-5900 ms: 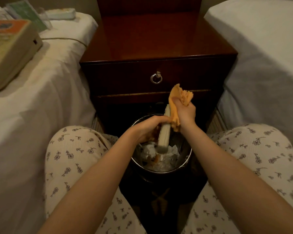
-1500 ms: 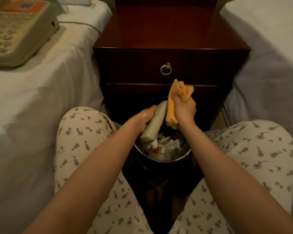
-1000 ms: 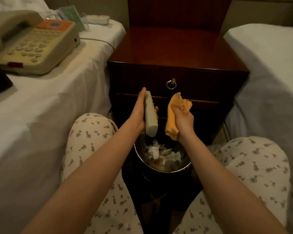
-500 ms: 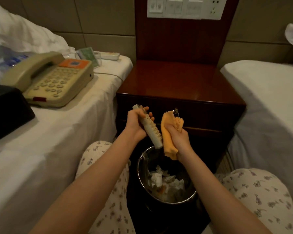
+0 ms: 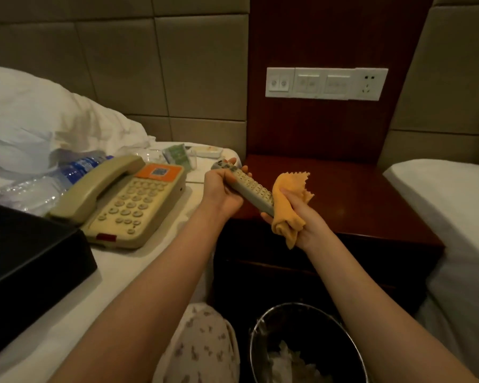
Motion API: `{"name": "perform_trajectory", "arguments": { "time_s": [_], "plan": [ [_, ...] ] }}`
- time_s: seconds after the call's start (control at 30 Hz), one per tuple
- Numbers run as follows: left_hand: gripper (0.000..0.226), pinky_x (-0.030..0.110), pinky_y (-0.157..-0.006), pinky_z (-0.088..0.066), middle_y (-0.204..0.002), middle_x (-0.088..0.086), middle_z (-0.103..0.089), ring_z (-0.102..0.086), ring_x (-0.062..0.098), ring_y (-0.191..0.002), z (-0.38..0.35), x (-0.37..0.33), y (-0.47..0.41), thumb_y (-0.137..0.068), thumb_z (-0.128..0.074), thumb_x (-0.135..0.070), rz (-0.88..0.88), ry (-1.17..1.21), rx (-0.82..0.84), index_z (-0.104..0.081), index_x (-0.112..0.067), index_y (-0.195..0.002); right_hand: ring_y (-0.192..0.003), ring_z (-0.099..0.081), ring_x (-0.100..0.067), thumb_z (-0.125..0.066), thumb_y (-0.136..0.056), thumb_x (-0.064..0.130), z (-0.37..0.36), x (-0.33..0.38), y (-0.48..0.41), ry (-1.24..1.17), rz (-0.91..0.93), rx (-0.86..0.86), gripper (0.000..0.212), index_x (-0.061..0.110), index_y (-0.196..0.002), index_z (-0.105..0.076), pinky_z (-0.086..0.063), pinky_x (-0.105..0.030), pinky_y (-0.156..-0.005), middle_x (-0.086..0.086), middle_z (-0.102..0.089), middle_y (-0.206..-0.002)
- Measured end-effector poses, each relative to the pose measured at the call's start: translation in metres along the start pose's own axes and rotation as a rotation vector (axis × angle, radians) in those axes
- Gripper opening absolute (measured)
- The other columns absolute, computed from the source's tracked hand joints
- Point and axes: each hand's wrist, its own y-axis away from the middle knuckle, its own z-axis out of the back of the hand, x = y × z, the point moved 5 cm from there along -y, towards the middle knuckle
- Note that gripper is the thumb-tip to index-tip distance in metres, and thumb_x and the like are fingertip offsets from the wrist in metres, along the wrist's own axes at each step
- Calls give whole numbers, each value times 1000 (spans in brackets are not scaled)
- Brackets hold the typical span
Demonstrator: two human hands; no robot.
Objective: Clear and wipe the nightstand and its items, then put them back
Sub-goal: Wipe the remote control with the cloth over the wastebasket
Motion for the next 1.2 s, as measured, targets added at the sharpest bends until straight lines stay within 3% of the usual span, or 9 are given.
{"name": "perform_trajectory", "arguments": {
  "time_s": [0.1,0.2,0.37,0.5,0.63,0.77,0.9,1.07,1.2],
  "plan": [
    [50,38,-82,-47,-96,13,-46,-50,31,-92,-7,-25,-22,-49,-32,4,-22,-155,-87,-47,-3,-96,-76,-59,-29,-61,-89,24,-23,17,-19,11,51,-9,31,11,-111,-44,-55,-33,-43,-16,-54,-90],
    [24,36,-80,-47,-94,13,-45,-47,30,-95,-7,-48,-44,-73,-29,9,-45,-320,-134,-46,-5,-85,-80,-62,-31,-66,-86,22,-41,31,-45,41,104,-44,33,10,-109,-46,-57,-34,-47,-16,-58,-94],
    [17,33,-93,-40,-108,15,-46,-48,27,-100,4,-76,-86,-83,-33,4,-47,-505,-201,-45,-6,-76,-106,-61,-34,-74,-78,24,-73,41,-92,121,192,-138,59,7,-129,-49,-50,-49,-93,-15,-60,-121],
    [11,26,-59,-40,-97,13,-48,-51,21,-78,12,-111,-121,-82,-44,-1,-153,-814,-288,-53,-1,-89,-112,-57,-30,-72,-81,22,-101,52,-125,174,250,-147,55,5,-129,-51,-46,-35,-87,-12,-59,-124],
    [24,27,-65,-44,-98,13,-55,-54,21,-79,18,-150,-149,-86,-46,-8,-255,-1096,-338,-56,2,-105,-113,-56,-30,-72,-81,23,-127,57,-162,240,277,-135,52,5,-127,-54,-43,-33,-84,-10,-59,-125],
    [13,29,-69,-37,-81,9,-49,-44,23,-73,28,-171,-168,-88,-43,-6,-317,-1309,-336,-54,-3,-82,-115,-55,-31,-72,-82,24,-145,50,-202,313,250,-109,51,5,-125,-54,-43,-35,-89,-12,-58,-125],
    [35,35,-76,-44,-111,17,-52,-49,28,-94,40,-164,-180,-90,-47,-14,-104,-1533,-291,-52,3,-120,-111,-56,-32,-73,-80,30,-154,35,-229,427,216,-99,53,5,-123,-56,-45,-38,-97,-11,-60,-120],
    [49,31,-61,-52,-111,14,-51,-55,28,-92,42,-152,-174,-90,-54,-28,160,-1706,-159,-39,-7,-132,-111,-57,-32,-70,-83,26,-167,22,-244,495,172,-29,51,4,-126,-53,-45,-44,-100,-14,-60,-122],
    [53,33,-91,-45,-128,11,-53,-53,24,-105,42,-155,-172,-86,-60,-40,217,-1858,-103,-45,-12,-129,-112,-57,-31,-67,-85,24,-174,21,-246,495,150,-16,47,4,-126,-53,-45,-43,-100,-15,-60,-122]
  ]
}}
